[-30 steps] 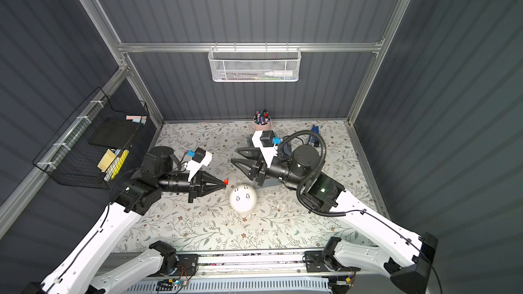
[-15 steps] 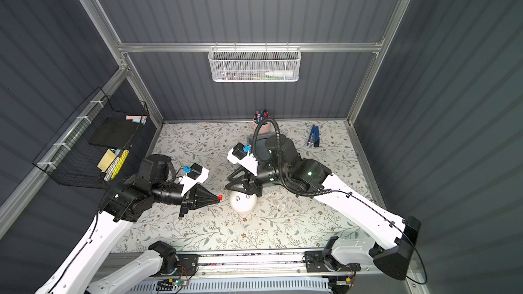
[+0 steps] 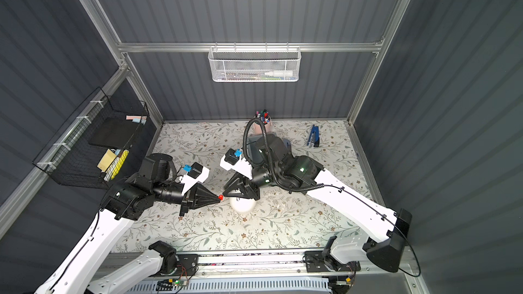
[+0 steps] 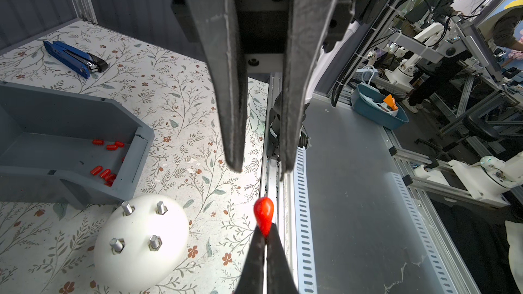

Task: Cover the protruding screws with screw protection sleeves
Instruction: Pick up the screw protection sleeve from the storage box.

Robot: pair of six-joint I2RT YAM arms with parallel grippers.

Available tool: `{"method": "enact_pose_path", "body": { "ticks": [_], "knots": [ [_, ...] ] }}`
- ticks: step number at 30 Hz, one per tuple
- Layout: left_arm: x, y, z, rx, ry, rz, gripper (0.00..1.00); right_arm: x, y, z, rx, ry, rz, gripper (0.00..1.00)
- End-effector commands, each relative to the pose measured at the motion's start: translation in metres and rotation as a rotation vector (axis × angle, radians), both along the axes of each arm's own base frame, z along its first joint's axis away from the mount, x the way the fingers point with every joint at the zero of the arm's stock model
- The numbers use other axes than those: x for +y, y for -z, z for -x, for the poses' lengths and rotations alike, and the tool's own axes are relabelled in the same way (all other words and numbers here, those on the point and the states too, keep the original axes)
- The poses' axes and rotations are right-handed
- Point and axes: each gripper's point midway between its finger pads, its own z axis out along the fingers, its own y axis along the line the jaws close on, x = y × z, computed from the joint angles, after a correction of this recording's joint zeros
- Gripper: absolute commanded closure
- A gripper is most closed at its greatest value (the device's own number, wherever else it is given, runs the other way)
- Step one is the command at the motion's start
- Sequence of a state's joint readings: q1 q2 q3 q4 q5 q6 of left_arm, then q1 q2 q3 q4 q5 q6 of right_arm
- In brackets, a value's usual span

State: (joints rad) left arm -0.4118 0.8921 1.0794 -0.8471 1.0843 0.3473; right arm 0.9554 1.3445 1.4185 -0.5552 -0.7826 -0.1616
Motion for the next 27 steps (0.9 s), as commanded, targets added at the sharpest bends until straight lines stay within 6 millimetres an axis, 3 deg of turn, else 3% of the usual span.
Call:
{"method": "enact_pose_path", "body": {
  "ticks": [1, 8, 12, 16, 27],
  "knots": [
    [0.0001, -0.0114, 0.0043, -0.011, 0.021, 0.025, 1.0, 0.0025, -0.0049, 0.0077, -0.014, -0.05, -0.005, 0.73],
    [-0.0003, -0.0111, 0.0041, -0.008, 0.024, 0.028, 1.0, 0.0063, -0.0028, 0.0082, -0.029, -0.054, 0.005, 0.76],
    [-0.0006, -0.0109, 0.0043, -0.006, 0.026, 0.03, 1.0, 0.0057, -0.0047, 0.0089, -0.04, -0.054, 0.001, 0.86],
    [-0.0009, -0.0116, 0.0031, -0.004, 0.023, 0.031, 1.0, 0.0067, -0.0016, 0.0096, -0.025, -0.058, 0.012, 0.78],
    [-0.0024, -0.0123, 0.002, 0.006, 0.027, 0.039, 1.0, 0.0091, 0.0023, 0.0097, -0.024, -0.06, 0.027, 0.82]
  ]
}}
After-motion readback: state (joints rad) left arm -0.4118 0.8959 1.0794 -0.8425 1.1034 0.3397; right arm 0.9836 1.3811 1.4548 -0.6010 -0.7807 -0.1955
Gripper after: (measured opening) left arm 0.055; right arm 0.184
